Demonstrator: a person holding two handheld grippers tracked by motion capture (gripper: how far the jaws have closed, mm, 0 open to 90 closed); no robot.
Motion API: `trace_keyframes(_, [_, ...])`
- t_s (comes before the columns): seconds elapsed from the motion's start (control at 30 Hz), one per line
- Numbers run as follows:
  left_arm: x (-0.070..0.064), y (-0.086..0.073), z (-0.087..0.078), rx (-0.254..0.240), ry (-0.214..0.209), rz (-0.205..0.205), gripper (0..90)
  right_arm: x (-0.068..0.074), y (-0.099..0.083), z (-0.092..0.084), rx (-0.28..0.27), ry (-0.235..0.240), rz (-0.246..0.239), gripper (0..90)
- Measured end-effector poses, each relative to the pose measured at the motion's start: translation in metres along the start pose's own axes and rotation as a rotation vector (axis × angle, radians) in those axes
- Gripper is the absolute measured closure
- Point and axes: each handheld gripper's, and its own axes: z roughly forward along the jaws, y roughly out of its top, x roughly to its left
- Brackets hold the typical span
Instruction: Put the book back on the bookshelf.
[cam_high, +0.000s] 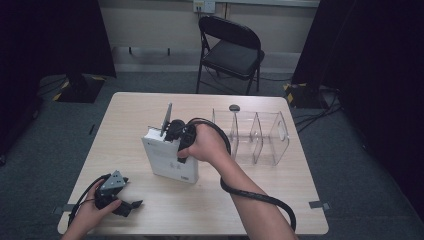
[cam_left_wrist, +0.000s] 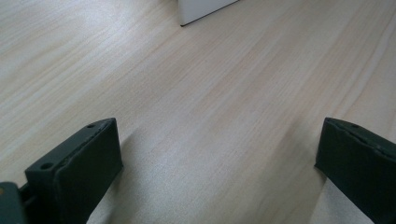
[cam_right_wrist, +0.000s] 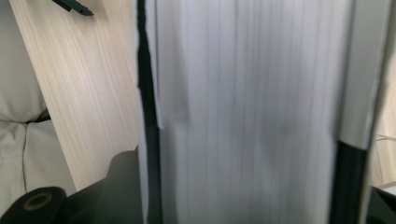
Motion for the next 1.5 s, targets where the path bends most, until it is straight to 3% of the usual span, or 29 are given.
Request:
trace_keyframes(0.27, [0.0,0.0,0.0,-0.002,0.002,-0.001,0.0,-0.001,-0.001,-0.003,-0.002,0.016,0.04,51.9])
trace_keyframes(0.5, [0.0,0.0,0.0,-0.002,0.001,0.0,0.0,-0.002,-0.006,-0.01,-0.017,0.062,0.07,52.0])
trace_keyframes(0.9, [0.001,0.0,0.0,-0.001,0.001,0.005,0.0,-0.002,-0.025,-0.025,-0.04,0.058,0.104,52.2])
trace_keyframes(1.13, [0.001,0.0,0.0,-0.001,0.001,0.005,0.0,0.002,-0.039,-0.021,-0.072,0.041,0.119,51.5])
trace_keyframes(1.27, [0.0,0.0,0.0,0.0,0.001,0.003,0.0,0.005,-0.043,-0.015,-0.035,0.029,0.115,50.7])
trace_keyframes(1.3, [0.001,0.0,0.0,0.0,0.001,0.004,0.0,0.005,-0.045,-0.015,-0.051,0.032,0.116,50.6])
trace_keyframes(1.5, [0.0,0.0,0.0,-0.001,0.0,0.003,0.0,0.005,-0.041,-0.014,-0.058,0.041,0.14,45.7])
